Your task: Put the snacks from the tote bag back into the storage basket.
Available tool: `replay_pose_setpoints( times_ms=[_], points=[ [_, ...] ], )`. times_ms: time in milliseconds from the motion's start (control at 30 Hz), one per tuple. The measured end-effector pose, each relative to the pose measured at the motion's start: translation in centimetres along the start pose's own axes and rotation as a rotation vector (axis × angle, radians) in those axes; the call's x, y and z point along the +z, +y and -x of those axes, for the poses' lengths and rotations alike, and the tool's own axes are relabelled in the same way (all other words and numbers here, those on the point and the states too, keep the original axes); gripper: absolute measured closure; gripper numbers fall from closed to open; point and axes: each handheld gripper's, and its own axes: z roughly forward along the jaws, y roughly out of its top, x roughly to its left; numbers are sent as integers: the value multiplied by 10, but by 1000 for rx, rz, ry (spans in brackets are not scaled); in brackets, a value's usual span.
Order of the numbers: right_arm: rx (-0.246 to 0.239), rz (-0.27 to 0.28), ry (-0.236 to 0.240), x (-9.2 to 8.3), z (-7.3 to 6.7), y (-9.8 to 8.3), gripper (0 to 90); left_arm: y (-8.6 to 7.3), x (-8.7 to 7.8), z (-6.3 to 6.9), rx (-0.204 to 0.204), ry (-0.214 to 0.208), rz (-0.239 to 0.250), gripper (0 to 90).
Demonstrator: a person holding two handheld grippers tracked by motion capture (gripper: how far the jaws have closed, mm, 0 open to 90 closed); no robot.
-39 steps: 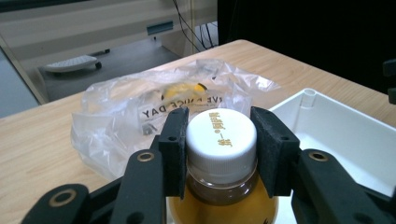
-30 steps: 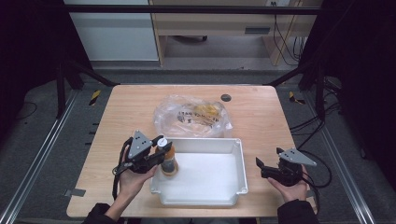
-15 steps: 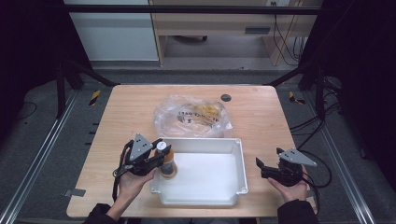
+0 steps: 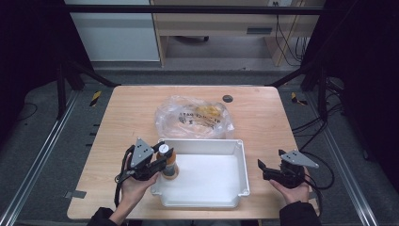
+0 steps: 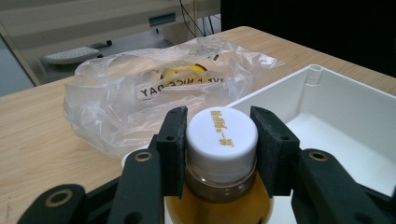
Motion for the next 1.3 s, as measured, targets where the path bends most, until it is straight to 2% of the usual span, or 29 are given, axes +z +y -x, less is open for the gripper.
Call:
replay_pose_setpoints(
  times_ms=[100, 233, 467, 600, 967, 1000, 1067, 1300],
  points=[
    [1, 0, 3, 0, 0, 0, 121, 0, 1, 0, -11, -1, -15, 571],
    [-1, 0, 1, 0, 0, 0, 121, 0, 1, 0, -18, -13, -20, 485],
    [-1, -1, 0, 0, 0, 0, 120, 7, -8, 1, -2, -15, 0, 367],
    [-1, -1, 0, 0, 0, 0, 119, 10, -14, -2, -3, -16, 10, 340],
    [8, 5, -2, -1, 1, 0, 119, 12, -31, -24, -24, -6, 29, 312],
    [8, 5, -2, -1, 1, 0, 119, 10, -34, -29, -35, -1, 28, 312],
    [8, 6, -3, -1, 1, 0, 119, 9, -35, -32, -37, 3, 28, 313],
    [9, 7, -2, -1, 1, 0, 119, -14, -40, -54, -41, 63, 2, 314]
  ],
)
